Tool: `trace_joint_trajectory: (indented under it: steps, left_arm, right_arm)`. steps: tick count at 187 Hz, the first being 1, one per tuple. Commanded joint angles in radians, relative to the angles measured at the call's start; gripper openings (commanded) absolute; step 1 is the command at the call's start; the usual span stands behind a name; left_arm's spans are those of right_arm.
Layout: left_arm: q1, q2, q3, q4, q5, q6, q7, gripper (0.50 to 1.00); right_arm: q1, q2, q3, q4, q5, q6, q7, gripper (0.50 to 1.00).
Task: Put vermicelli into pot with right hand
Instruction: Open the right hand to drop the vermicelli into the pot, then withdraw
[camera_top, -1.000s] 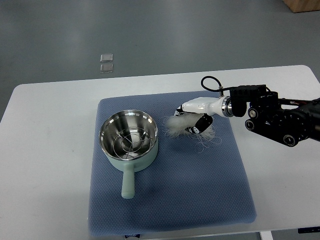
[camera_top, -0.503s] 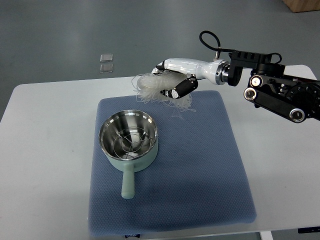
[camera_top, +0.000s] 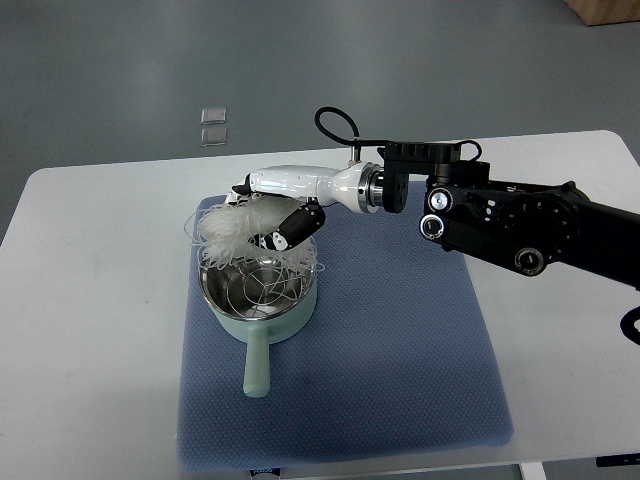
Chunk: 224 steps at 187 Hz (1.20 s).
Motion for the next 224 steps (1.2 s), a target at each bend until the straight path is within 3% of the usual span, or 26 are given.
trace_joint_trajectory:
  steps: [1,20,38,50,165,197,224]
  left_arm:
    - [0.000,0.000,0.002,-0.002,0.000,0.000,0.000,1.000]
    - [0.000,0.000,0.002,-0.002,0.000,0.000,0.000,1.000]
    - [0.000,0.000,0.002,-0.003,0.000,0.000,0.000,1.000]
    - [0.000,0.000,0.002,-0.003,0.000,0.000,0.000,1.000]
    - [0.000,0.000,0.001,-0.002,0.000,0.000,0.000,1.000]
    - [0.000,0.000,0.001,0.000,0.000,0.000,0.000,1.000]
    - [0.000,0.000,0.001,0.000,0.000,-0.002,0.000,1.000]
  right_arm:
    - [-0.015,0.007,-0.017,-0.013,-0.001,-0.004,-0.003,0.529]
    - [-0.024,0.004,-0.017,-0.013,-0.001,-0.003,-0.009,0.748]
    - [-0.024,-0.007,-0.017,-0.014,-0.001,-0.001,-0.009,0.858]
    - [-0.023,-0.013,-0.015,-0.013,0.000,0.005,-0.009,0.901]
    - [-0.035,-0.099,0.135,-0.020,0.026,-0.007,-0.011,0.915]
    - [-0.109,-0.120,0.247,-0.053,0.187,-0.009,-0.014,0.913]
    - [-0.187,-0.123,0.339,-0.116,0.355,-0.088,-0.038,0.913]
